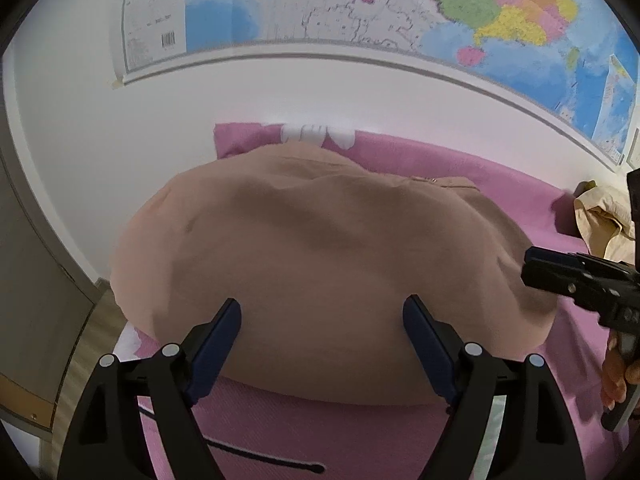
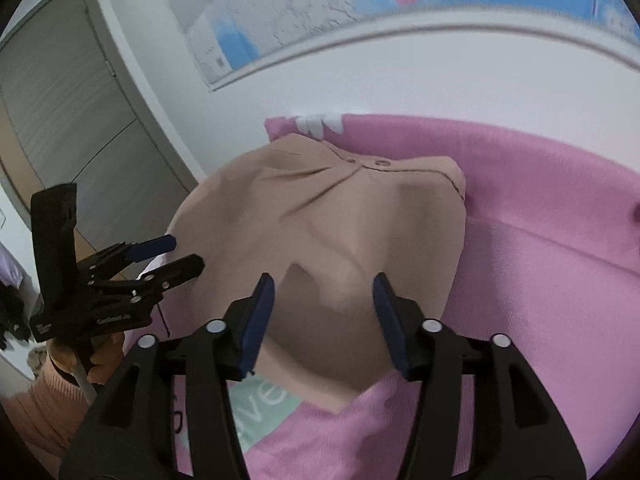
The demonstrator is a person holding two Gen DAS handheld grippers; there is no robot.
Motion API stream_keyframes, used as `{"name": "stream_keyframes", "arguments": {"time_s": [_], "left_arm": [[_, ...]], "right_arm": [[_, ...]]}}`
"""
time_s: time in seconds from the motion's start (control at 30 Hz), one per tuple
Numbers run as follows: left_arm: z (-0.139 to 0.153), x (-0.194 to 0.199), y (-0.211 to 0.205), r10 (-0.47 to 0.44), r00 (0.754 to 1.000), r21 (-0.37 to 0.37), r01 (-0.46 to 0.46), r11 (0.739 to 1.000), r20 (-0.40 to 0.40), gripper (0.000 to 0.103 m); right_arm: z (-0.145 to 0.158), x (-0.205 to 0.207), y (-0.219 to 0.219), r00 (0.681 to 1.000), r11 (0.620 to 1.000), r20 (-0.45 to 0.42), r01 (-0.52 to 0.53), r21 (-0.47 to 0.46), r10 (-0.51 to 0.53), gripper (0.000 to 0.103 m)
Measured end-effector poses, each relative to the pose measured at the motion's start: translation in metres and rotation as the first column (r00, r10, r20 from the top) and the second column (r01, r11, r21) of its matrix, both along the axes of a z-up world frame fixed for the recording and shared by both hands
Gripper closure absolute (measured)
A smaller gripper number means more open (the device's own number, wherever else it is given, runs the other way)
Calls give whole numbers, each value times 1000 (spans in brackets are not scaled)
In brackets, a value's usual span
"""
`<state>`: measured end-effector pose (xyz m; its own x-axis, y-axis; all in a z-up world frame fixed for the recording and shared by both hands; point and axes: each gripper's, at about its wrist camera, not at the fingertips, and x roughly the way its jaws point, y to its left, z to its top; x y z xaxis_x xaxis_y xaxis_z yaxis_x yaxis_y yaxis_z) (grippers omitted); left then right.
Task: Fold large clothes
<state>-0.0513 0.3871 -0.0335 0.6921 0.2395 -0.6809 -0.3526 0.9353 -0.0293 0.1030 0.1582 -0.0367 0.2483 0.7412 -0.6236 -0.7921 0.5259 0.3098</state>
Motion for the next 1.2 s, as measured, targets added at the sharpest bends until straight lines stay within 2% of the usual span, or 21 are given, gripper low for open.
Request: {"name": "stream_keyframes", "arguments": {"time_s": [0.1, 0.2, 0.37, 0.5, 0.57, 0.67, 0.7, 0.73, 0.87, 0.97, 1.03, 1.13, 1.2], "left_arm": [[5, -5, -9, 3, 1000, 21, -4, 1000, 15, 23], [7, -7, -13, -7, 1000, -1, 7, 1000, 27, 23], [8, -8, -21, -20, 999, 10, 20, 1000, 30, 23], [5, -7, -22, -25, 999, -2, 25, 1000, 25, 23], [3, -6, -23, -24, 1000, -7, 24, 1000, 16, 23], [0, -6, -25, -22, 1000, -13, 22, 1000, 9, 23], [0, -7, -27, -19, 1000, -11, 20, 1000, 11, 22], [0, -8, -28, -17, 1000, -11, 17, 1000, 13, 20], [4, -17, -36, 12, 999, -5, -12, 1000, 37, 7], [7, -31, -43, 51, 996, -10, -51, 999, 71, 7], [8, -36, -48, 70, 995, -2, -70, 998, 71, 7], [10, -46, -57, 95, 993, 17, -96, 995, 76, 7], [12, -52, -61, 111, 990, 20, -113, 993, 83, 7]], "right_arm": [[2, -19, 5, 997, 999, 69, -36, -39, 39, 50], [-1, -31, 13, 991, 994, 109, -69, -86, 78, 49], [-23, -36, 24, 989, 976, 92, -99, -194, 119, 49], [-19, -34, 17, 991, 980, 65, -108, -168, 121, 49], [-11, -29, 11, 993, 987, 43, -105, -125, 112, 48], [-3, -28, 4, 995, 992, 53, -85, -97, 90, 49], [-1, -30, 2, 994, 992, 65, -80, -95, 86, 46], [1, -34, -2, 993, 993, 87, -70, -94, 78, 39], [2, -46, -11, 992, 996, 110, -52, -75, 60, 29], [1, -59, -17, 990, 997, 137, -32, -65, 40, 21], [0, -68, -21, 987, 998, 156, -24, -62, 33, 12], [-1, -79, -27, 983, 998, 185, -3, -58, 14, 6], [-2, -86, -32, 982, 999, 190, 10, -53, 1, 6]]}}
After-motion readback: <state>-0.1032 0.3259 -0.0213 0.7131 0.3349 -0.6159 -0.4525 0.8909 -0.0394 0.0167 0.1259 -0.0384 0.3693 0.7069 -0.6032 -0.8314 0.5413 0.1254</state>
